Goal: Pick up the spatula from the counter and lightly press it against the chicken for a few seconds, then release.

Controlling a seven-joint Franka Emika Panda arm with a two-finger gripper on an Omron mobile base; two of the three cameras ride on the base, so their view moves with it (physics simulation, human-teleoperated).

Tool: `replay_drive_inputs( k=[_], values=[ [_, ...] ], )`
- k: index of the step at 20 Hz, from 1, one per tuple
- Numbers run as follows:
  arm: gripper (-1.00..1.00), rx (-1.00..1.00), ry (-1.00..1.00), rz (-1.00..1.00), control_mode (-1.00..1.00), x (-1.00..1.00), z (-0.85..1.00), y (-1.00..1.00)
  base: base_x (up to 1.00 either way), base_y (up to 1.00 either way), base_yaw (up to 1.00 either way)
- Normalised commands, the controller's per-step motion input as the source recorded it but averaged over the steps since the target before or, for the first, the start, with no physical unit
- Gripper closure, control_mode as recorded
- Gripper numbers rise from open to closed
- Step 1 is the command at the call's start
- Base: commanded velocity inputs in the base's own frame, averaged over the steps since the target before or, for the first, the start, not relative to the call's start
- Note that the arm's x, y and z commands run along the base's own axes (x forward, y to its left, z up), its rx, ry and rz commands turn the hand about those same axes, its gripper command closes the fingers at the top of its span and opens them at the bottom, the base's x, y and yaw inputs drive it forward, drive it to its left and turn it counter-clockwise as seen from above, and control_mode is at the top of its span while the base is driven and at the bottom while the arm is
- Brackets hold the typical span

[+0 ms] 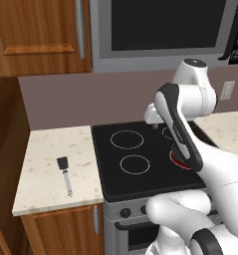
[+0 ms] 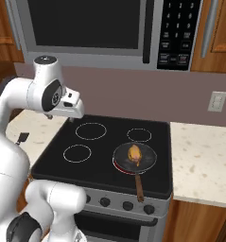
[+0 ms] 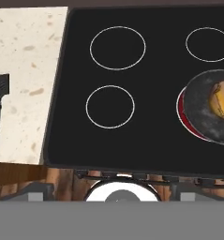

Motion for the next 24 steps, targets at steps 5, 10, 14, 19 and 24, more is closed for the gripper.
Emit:
replay_drive_inputs(
  k=[5,10,14,19,24],
  values=[
    [-1.0,0.0,-0.08,0.0,-1.0,-0.56,0.01,0.42,0.0,0.0,0.0],
    [-1.0,0.0,-0.14,0.0,-1.0,-0.44,0.12,0.43,0.0,0.0,0.0],
    [-1.0,0.0,-0.07,0.01,-1.0,-0.32,0.14,0.51,0.0,0.0,0.0],
    [-1.0,0.0,0.0,0.0,-1.0,-0.36,0.04,0.56,0.0,0.0,0.0],
    [-1.0,0.0,0.02,0.0,-1.0,-0.27,0.01,0.59,0.0,0.0,0.0]
  ],
)
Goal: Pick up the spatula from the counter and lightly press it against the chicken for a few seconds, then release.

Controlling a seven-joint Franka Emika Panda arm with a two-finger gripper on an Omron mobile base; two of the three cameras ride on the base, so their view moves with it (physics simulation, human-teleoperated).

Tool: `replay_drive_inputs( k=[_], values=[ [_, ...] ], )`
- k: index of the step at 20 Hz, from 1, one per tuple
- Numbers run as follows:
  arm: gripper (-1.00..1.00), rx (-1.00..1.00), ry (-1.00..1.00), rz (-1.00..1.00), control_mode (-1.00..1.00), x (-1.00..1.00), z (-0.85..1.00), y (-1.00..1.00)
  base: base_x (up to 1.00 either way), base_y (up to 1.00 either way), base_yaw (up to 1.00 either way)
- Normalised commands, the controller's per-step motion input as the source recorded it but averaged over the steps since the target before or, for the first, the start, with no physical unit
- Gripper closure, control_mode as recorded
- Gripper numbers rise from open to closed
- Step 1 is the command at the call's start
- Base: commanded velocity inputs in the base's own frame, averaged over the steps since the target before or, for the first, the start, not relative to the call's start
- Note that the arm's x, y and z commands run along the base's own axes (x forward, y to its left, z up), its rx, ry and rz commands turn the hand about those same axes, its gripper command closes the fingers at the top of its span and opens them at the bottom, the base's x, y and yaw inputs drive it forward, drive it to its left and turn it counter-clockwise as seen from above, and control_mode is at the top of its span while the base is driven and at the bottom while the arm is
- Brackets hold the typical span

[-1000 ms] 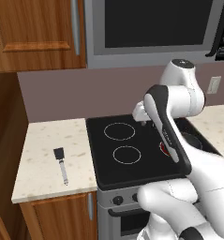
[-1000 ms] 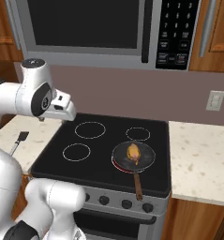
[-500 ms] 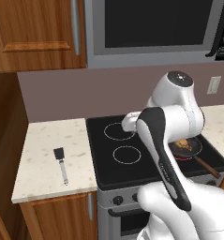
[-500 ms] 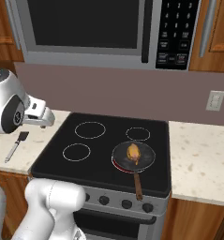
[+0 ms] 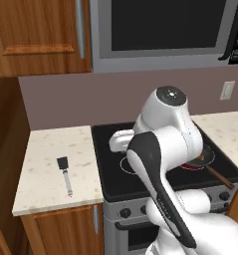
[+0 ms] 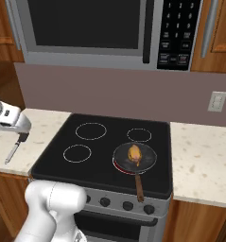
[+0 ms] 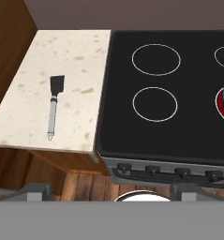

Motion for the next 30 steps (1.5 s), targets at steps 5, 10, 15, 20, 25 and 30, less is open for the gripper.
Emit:
replay_drive_inputs(
  k=[5,10,15,20,25,30],
  values=[
    [-1.0,0.0,0.0,0.0,-1.0,-0.26,-0.02,0.47,0.0,0.0,0.0],
    [-1.0,0.03,0.0,0.0,-1.0,-0.15,-0.25,0.3,0.0,0.0,0.0],
    [-1.0,0.06,0.0,-0.01,-1.0,-0.01,-0.24,0.26,0.0,0.0,0.0],
    [-1.0,0.08,0.01,-0.03,-1.0,0.0,-0.15,0.26,0.0,0.0,0.0],
    [-1.0,0.01,0.01,-0.02,-1.0,0.0,-0.16,0.34,0.0,0.0,0.0],
    [-1.0,-0.02,0.06,0.0,-1.0,0.14,0.0,0.06,0.0,0.0,0.0]
  ],
)
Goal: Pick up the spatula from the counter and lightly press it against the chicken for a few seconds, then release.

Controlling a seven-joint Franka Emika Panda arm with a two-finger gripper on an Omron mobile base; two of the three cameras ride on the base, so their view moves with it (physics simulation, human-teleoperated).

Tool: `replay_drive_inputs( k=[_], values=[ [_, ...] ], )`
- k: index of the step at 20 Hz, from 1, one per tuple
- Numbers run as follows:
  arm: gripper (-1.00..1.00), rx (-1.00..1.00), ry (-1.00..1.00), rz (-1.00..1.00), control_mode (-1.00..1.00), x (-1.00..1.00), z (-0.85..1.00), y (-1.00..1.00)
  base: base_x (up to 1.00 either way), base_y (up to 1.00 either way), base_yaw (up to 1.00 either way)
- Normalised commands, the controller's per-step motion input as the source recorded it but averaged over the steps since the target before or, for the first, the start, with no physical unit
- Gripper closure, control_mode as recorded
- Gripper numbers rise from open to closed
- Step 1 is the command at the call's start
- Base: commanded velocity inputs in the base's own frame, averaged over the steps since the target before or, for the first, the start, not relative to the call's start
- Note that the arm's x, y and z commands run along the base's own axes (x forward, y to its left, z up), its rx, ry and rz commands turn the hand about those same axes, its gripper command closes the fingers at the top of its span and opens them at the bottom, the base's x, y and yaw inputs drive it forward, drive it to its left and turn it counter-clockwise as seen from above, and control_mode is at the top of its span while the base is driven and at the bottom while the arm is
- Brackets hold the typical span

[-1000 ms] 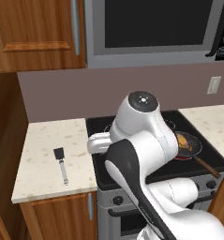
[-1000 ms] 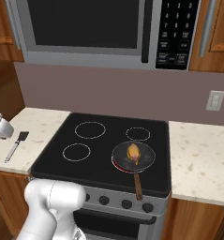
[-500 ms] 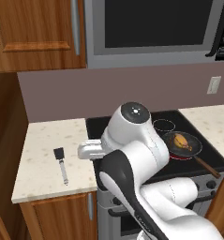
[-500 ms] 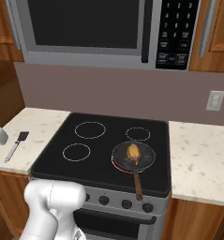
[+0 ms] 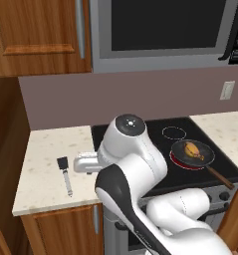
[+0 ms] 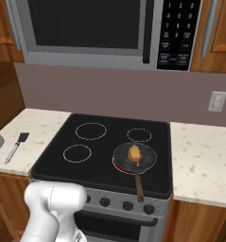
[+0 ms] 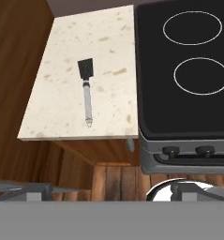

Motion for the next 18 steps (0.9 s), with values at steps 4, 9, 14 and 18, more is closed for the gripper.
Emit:
replay_drive_inputs(
  k=[4,9,14,18],
  values=[
    [-1.0,-0.02,0.11,0.0,-1.0,0.28,0.0,0.08,0.0,0.0,0.0],
    [-1.0,0.0,-0.06,0.05,-1.0,0.04,-0.13,0.06,0.0,0.0,0.0],
    [-1.0,0.0,-0.12,0.08,-1.0,0.04,-0.32,0.13,0.0,0.0,0.0],
    [-1.0,0.04,-0.02,0.07,-1.0,0.2,-0.23,0.11,0.0,0.0,0.0]
  ],
)
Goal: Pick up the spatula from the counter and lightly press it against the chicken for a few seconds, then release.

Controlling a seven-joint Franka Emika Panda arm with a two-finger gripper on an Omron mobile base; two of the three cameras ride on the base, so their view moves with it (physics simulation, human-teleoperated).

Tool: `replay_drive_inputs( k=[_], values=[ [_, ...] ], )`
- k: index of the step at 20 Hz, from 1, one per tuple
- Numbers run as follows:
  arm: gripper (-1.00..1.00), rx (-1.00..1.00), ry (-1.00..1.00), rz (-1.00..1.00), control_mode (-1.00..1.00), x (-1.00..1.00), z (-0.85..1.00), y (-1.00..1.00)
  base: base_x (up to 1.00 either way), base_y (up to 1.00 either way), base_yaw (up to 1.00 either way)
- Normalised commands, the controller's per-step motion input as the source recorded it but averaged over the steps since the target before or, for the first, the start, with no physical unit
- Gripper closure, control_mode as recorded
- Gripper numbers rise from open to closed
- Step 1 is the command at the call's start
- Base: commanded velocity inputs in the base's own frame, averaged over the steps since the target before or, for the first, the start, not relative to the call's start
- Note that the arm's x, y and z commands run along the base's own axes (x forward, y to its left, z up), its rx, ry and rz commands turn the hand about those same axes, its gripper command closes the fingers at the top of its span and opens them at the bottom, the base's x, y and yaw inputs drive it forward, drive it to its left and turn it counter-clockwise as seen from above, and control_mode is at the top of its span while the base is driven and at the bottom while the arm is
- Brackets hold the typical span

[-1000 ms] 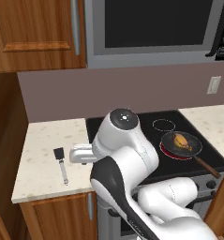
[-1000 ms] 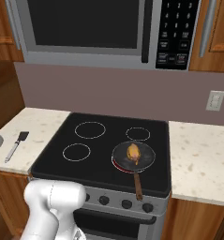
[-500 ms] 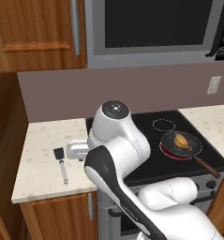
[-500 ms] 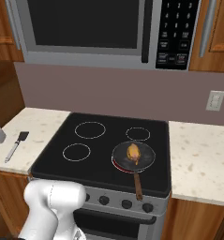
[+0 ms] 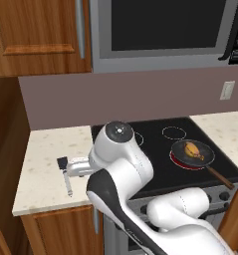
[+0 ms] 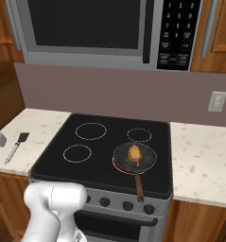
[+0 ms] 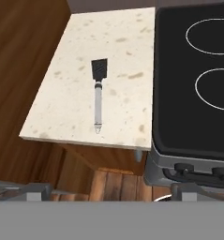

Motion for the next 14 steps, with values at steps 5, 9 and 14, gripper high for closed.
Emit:
replay_drive_inputs(
  k=[5,9,14],
  values=[
    [-1.0,0.07,0.07,0.02,-1.0,0.38,-0.07,0.06,0.0,0.0,0.0],
    [-1.0,0.0,0.05,0.0,-1.0,0.31,-0.02,0.16,0.0,0.0,0.0],
    [-1.0,0.0,0.03,0.0,-1.0,0.21,-0.09,0.18,0.0,0.0,0.0]
  ],
)
